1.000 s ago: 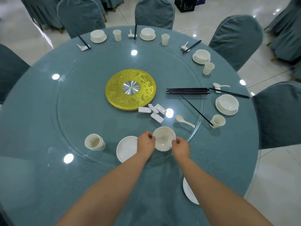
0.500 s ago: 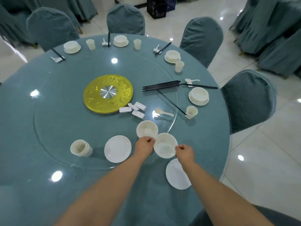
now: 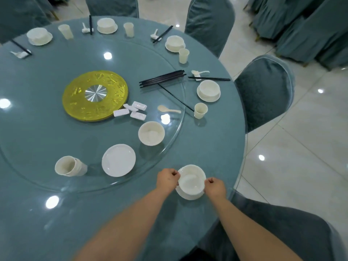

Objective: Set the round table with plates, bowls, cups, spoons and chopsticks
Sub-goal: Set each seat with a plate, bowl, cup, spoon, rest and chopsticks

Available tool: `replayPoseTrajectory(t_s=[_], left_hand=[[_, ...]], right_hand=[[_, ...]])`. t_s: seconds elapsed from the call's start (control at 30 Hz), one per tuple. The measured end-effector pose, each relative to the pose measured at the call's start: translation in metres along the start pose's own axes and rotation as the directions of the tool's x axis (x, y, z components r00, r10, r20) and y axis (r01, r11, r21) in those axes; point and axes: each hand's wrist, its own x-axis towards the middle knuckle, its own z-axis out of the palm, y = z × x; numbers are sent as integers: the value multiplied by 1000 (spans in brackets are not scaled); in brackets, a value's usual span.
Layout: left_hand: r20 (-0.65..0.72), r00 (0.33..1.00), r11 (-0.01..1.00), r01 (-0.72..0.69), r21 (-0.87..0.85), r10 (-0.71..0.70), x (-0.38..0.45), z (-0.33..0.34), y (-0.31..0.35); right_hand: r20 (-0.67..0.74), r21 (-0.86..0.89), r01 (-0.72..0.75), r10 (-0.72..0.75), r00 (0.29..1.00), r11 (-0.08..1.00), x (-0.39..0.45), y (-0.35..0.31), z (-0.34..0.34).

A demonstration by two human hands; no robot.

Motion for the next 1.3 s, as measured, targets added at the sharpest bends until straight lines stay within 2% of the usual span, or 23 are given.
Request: replayPoseTrajectory(t_s=[0.23, 0.3, 0.47, 0.6, 0.73, 0.97, 1.07, 1.17, 1.3], left_hand=[[-4, 999, 998, 43, -43, -43, -1, 9, -15], [-3, 1000, 1000, 28, -1, -28, -5, 6, -15], [-70, 997, 998, -4, 70, 9, -20, -18, -15], [-176, 984, 996, -22, 85, 37, -27, -62, -25], [-309, 950, 995, -15, 96, 44, -34, -108, -36], [-578, 815, 999, -22, 37, 40, -55, -208, -66], [-644, 761, 981, 57, 186, 78, -53, -243, -84], [-638, 770, 955, 184, 231, 5, -47, -261, -99], [-537, 841, 909, 273, 316, -66, -32, -273, -112]], right_hand=[[21, -58, 14, -13, 1000, 998, 0, 5, 2], [22, -58, 16, -15, 1000, 998, -2, 3, 2], [-32, -47, 67, -69, 997, 997, -7, -9, -2], [-10, -69, 170, -171, 985, 983, -19, -43, 13], [55, -108, 275, -271, 961, 955, -30, -79, 37], [218, -107, 487, -457, 862, 867, -71, -145, 100], [248, -73, 528, -498, 831, 846, -87, -158, 124], [264, -73, 553, -519, 813, 830, -96, -162, 138], [271, -90, 542, -503, 820, 835, -97, -164, 146]])
